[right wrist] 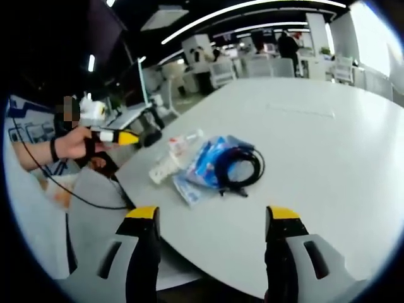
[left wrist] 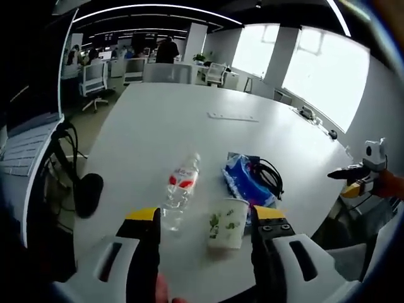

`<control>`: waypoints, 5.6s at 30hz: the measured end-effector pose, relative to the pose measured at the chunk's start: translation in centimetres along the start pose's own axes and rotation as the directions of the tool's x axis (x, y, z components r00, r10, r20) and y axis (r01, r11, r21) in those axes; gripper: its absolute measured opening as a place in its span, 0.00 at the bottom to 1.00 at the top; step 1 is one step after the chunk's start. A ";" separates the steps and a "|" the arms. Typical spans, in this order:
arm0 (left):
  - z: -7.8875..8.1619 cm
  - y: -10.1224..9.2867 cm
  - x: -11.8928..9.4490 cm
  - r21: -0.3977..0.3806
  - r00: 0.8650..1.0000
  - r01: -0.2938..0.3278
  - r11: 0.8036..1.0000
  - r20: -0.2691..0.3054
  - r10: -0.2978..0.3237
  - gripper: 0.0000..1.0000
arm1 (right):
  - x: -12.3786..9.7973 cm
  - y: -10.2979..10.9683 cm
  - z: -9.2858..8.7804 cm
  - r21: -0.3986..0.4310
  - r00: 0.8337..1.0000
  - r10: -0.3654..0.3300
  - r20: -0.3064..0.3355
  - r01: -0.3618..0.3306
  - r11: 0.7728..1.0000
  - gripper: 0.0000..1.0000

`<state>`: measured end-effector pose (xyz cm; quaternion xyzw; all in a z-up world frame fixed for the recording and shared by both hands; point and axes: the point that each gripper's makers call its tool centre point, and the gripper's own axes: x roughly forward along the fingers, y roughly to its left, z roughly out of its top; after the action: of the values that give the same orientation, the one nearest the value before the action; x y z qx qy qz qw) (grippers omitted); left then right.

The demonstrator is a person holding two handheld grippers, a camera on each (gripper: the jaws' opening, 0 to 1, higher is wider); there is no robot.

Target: Arrange the tabletop items into an orderly group along one side of the table until the central work area is clear of visible clutter.

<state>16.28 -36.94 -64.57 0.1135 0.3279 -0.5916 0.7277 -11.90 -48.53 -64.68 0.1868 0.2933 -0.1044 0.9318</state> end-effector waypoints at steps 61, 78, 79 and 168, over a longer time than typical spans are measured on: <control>-0.6 2.7 11.8 0.083 0.915 -0.001 0.997 -0.403 0.035 0.56 | 1.2 0.1 -1.5 0.028 0.998 0.012 -0.065 -0.010 1.000 0.65; -1.3 2.3 13.7 0.132 0.878 0.059 0.990 -0.478 0.011 0.55 | 1.4 0.1 -2.1 0.040 0.996 0.012 -0.083 -0.009 0.999 0.65; -1.4 2.3 13.8 0.142 0.877 0.059 0.988 -0.480 0.017 0.54 | 1.4 0.1 -2.2 0.039 0.996 0.013 -0.084 -0.009 0.999 0.65; -0.9 3.5 4.1 0.053 0.981 -0.128 0.990 -0.140 0.134 0.37 | 2.5 1.1 -1.0 0.003 0.997 0.052 -0.054 -0.052 0.999 0.63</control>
<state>19.63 -38.65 -68.52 0.1928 0.3581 -0.5396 0.7371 -10.06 -47.27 -66.62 0.1976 0.3132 -0.0754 0.9258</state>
